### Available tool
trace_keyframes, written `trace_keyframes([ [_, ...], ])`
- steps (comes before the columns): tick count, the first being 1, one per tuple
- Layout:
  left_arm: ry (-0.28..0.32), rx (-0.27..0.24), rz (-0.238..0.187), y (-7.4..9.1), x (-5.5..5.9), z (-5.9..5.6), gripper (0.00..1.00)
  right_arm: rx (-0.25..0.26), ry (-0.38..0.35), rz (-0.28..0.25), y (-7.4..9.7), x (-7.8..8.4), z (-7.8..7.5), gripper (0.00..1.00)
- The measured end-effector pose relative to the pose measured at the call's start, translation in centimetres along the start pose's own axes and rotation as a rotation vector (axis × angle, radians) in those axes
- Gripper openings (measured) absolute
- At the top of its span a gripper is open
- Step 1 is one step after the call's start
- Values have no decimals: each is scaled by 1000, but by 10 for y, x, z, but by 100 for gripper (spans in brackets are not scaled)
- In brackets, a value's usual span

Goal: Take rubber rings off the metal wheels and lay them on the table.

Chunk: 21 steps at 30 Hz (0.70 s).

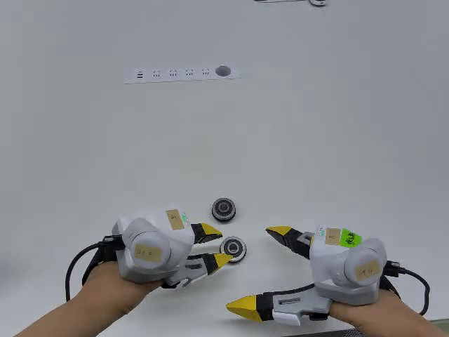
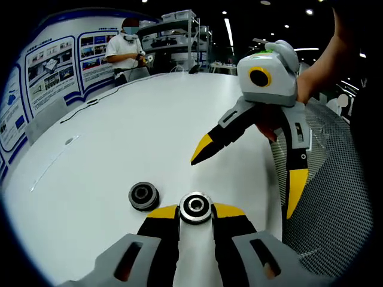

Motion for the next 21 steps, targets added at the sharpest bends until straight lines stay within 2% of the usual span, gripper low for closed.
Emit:
trace_keyframes([
  [21,-89,15,72,-18,0,-1,19,-3,-23,-10,-3,1,-1,89],
])
Point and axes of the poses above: the centre of the closed fingertips' face, and the gripper's own axes: y roughly backward along the fingers, z roughly to its left, x roughly out of its underside, the point moved 6 cm from there along y, roughly backward along the fingers, and after that the axes turned 9 degrees about y, right-handed, at the moved point
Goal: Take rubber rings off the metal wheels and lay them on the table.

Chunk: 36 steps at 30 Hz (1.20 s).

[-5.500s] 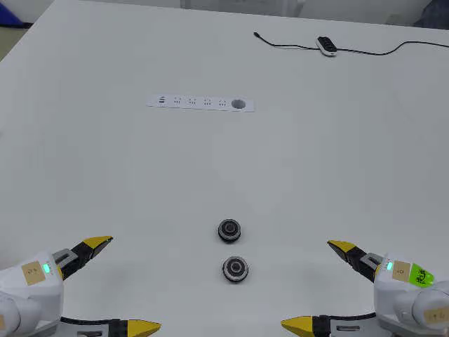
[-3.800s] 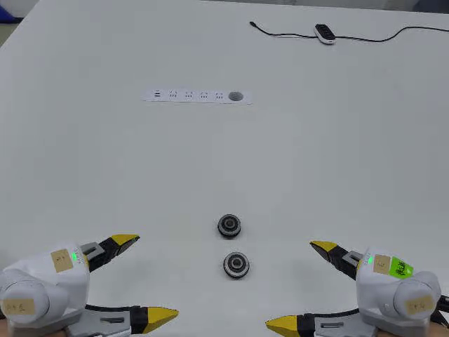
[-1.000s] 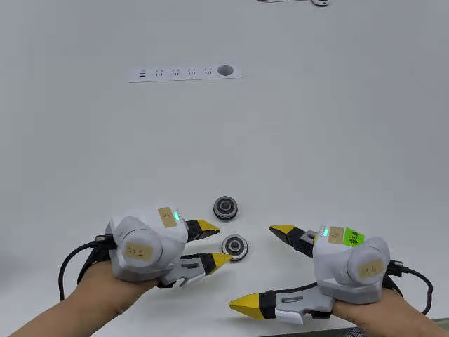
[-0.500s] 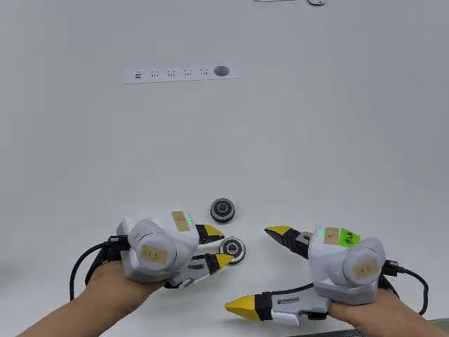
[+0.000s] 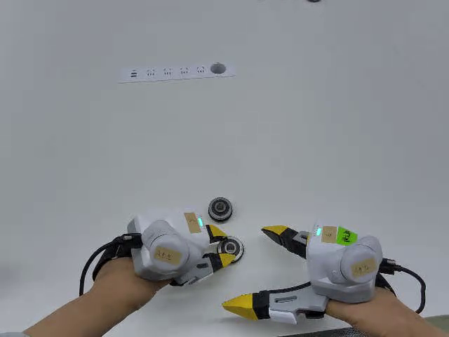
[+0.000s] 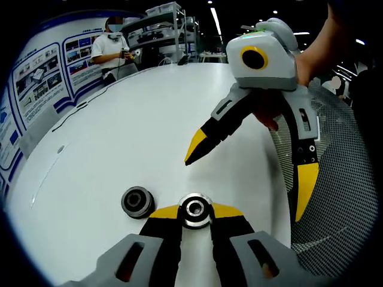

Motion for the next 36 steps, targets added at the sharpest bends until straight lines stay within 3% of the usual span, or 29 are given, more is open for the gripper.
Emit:
trace_keyframes([
  [16,-9,6,27,-3,2,3,16,1,-26,-13,0,0,-1,88],
  [36,-38,28,37,-3,3,2,13,-65,-69,-24,-10,-6,2,85],
])
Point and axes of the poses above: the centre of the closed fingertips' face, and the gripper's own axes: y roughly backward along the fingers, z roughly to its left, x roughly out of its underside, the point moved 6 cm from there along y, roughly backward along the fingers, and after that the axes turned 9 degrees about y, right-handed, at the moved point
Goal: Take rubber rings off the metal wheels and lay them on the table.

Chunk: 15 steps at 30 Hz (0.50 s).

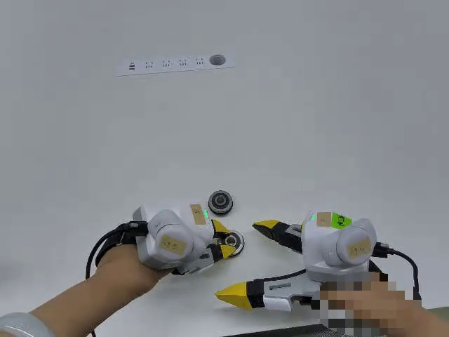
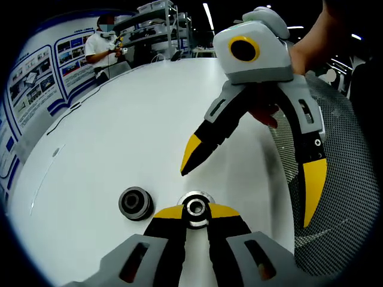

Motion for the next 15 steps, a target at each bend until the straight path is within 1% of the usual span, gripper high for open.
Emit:
trace_keyframes([
  [3,1,0,2,-1,0,0,13,-9,-10,-3,-1,-1,0,84],
  [9,-1,1,2,-1,0,0,13,-32,-66,-11,-2,-2,0,83],
  [15,0,2,4,-2,0,0,13,-51,-92,-7,-5,0,1,83],
])
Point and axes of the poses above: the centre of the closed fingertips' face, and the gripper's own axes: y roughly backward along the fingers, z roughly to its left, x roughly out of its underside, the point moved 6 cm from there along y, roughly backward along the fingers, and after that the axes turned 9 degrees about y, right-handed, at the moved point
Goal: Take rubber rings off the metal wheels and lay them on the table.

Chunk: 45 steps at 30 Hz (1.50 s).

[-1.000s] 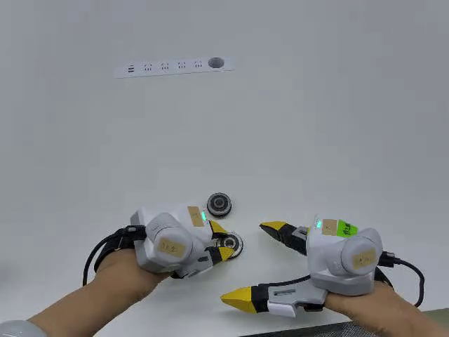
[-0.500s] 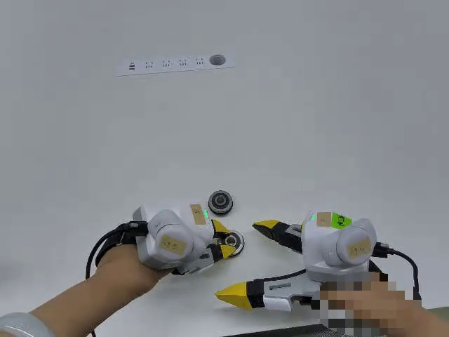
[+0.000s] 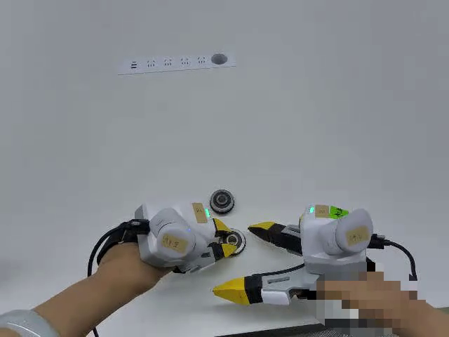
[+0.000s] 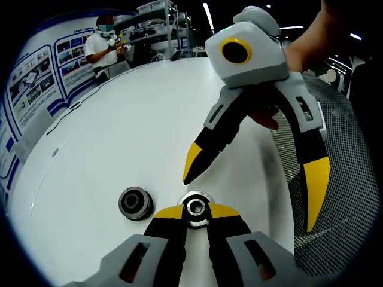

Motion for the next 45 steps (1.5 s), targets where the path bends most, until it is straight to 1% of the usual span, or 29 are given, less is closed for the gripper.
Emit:
trace_keyframes([
  [5,2,1,1,0,0,0,13,-21,-12,14,-4,2,2,83],
  [10,4,1,1,0,0,0,13,-26,-16,17,-6,2,2,82],
  [18,0,2,1,0,-1,0,13,-27,-48,16,-7,1,-2,82],
  [23,-1,3,1,-1,-1,0,13,-27,-91,7,-7,0,-5,82],
  [24,-2,3,1,-1,-1,0,13,-24,-112,7,-6,-1,-6,82],
  [28,-4,5,1,0,-1,0,12,-28,-150,-5,-5,-3,-9,81],
  [29,-6,5,0,0,-1,0,12,-33,-170,-7,-4,-3,-9,81],
  [33,-7,6,-1,0,-1,0,12,-38,-200,-12,-3,-4,-10,80],
  [39,-11,8,-2,0,-1,0,12,-55,-230,-7,-4,-3,-8,80],
  [45,-13,8,-2,0,-1,0,12,-61,-246,-6,-5,-3,-8,79],
])
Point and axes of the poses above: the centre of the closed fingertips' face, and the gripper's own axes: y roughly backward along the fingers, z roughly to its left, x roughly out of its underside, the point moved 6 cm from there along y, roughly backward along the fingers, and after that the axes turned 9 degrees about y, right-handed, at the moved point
